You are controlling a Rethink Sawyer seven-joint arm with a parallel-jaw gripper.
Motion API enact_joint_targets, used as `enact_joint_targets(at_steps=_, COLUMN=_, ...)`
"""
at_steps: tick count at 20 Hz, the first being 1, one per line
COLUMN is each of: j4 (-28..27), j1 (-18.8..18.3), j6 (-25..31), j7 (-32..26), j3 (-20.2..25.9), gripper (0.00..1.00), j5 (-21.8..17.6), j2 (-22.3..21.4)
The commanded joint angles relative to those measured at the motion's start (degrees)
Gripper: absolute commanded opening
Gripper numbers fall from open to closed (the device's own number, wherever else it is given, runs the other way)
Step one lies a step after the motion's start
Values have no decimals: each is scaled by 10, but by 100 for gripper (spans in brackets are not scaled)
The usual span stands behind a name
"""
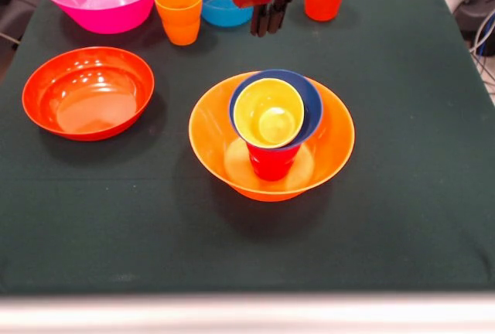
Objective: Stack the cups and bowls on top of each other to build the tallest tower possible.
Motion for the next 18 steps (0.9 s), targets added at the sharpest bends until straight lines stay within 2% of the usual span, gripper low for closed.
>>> enact_joint_targets(at_steps=1, j4=16, j1=1, j6=-14, j7=-85, j3=29, gripper=0, j5=-13, j2=3)
enact_joint_targets(at_steps=3, j4=19, j1=-3, j6=-35, j7=-83, j3=32, gripper=0, j5=-9, j2=3)
enact_joint_targets(at_steps=6, j4=-35, j1=-6, j6=-44, j7=-78, j3=45, gripper=0, j5=-16, j2=39)
enact_joint_targets(at_steps=11, j4=-126, j1=-1, j6=-13, j7=-95, j3=65, gripper=0, j5=-35, j2=87)
enact_joint_targets(at_steps=18, j4=-191, j1=6, j6=16, j7=-108, j3=78, gripper=0, j5=-48, j2=115)
